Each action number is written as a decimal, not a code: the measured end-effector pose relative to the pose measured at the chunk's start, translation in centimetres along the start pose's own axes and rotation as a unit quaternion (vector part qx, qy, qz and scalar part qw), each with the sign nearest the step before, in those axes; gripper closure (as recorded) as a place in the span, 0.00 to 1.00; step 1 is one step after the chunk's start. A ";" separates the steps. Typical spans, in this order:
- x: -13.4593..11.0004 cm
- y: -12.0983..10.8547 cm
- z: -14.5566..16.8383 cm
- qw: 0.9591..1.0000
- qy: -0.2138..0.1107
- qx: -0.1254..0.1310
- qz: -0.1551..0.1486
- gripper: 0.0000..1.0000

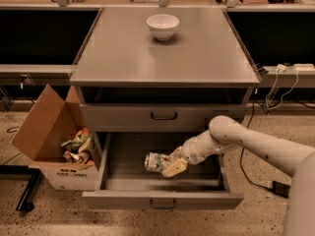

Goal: Place 7up can into middle drawer

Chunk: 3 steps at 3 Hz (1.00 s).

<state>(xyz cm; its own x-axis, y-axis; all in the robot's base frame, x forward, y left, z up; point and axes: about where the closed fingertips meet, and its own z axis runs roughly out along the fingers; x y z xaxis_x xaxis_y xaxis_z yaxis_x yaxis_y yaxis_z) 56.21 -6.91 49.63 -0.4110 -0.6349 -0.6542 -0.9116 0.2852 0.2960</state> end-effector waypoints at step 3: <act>3.0 -4.0 7.1 0.999 -0.009 0.021 0.039 0.81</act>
Offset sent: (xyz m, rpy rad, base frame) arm 0.0292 0.0175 -0.0968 -0.0183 0.0130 -0.1205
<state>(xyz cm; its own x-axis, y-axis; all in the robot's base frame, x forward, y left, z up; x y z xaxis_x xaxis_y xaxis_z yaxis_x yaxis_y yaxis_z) 58.59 -4.85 41.57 -0.4804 -0.5973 -0.6423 -0.8759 0.3639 0.3168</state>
